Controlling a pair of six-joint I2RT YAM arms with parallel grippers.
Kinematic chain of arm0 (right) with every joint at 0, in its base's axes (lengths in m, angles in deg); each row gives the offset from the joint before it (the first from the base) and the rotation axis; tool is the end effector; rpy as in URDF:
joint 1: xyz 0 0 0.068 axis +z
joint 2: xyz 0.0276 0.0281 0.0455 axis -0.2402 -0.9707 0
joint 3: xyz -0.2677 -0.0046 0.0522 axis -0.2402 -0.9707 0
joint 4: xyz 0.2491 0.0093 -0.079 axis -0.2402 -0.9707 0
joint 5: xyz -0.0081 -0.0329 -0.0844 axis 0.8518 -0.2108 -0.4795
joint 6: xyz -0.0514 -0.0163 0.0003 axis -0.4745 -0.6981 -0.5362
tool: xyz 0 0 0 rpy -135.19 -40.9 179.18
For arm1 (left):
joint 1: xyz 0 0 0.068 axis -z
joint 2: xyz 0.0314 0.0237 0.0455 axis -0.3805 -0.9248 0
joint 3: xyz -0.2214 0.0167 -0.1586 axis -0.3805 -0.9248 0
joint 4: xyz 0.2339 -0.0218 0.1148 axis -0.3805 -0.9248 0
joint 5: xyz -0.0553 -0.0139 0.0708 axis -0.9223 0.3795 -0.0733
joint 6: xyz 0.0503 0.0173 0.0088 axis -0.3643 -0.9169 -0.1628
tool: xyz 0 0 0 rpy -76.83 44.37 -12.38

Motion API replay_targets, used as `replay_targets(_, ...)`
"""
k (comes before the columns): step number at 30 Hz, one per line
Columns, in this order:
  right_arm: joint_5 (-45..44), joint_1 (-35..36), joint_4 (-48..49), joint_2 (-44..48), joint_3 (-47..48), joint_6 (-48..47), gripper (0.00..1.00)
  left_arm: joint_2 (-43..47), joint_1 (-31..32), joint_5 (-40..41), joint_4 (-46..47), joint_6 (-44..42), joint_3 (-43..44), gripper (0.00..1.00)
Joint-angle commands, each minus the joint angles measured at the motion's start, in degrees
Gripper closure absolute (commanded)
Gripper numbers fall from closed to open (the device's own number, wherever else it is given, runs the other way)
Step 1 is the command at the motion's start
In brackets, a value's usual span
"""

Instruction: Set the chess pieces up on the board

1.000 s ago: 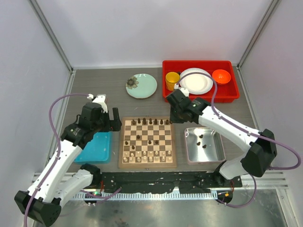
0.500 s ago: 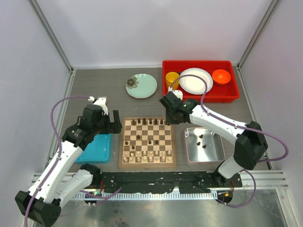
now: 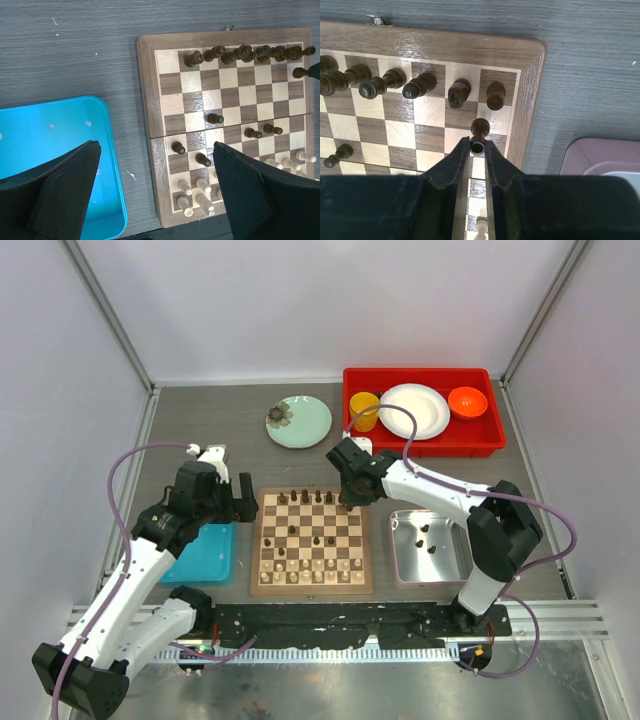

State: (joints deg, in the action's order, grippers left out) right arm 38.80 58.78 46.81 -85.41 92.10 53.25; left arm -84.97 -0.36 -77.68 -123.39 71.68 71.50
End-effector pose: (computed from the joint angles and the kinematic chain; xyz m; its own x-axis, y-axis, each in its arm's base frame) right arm 0.2497 0.2371 0.2264 -0.8844 -0.0551 -0.4635 -0.1054 0.9909 0.0833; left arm 0.1576 -0.0618 0.2950 -0.7100 -0.1216 -0.6936 0.0759 0.9660 -0.2470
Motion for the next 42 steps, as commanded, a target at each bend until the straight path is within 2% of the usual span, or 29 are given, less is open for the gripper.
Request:
replay_targets(1,0.71,-0.06,2.57,-0.3,2.5,-1.13,0.99,0.24,-0.2,-0.81,2.42,0.04,0.0,0.0)
replay_targets(6,-2.1,-0.23,1.08,-0.39,2.32,-0.26,0.99,0.07,-0.2,-0.81,2.42,-0.05,0.0,0.0)
replay_targets(13,-1.75,-1.82,0.9,0.57,1.27,0.1,0.99,0.15,-0.2,-0.81,2.42,-0.05,0.0,0.0)
replay_targets(21,1.14,-1.82,0.81,0.93,1.97,-0.87,0.99,0.15,-0.2,-0.81,2.34,-0.05,0.0,0.0)
replay_targets(25,4.83,-0.68,0.37,1.19,6.0,-2.8,0.99,0.41,-0.2,-0.72,2.42,0.04,0.09,0.0)
replay_targets(32,8.0,3.28,-5.42,-5.48,24.61,-6.32,0.99,1.38,-0.12,0.68,1.99,0.39,0.61,0.0)
replay_targets(37,10.55,4.77,-8.76,-16.54,37.46,-8.69,0.99,4.02,-0.12,1.74,2.6,0.48,0.44,0.0)
replay_targets(42,12.75,5.83,-13.68,-28.06,54.42,-10.45,0.99,5.07,-0.2,2.09,2.69,0.48,0.35,0.0)
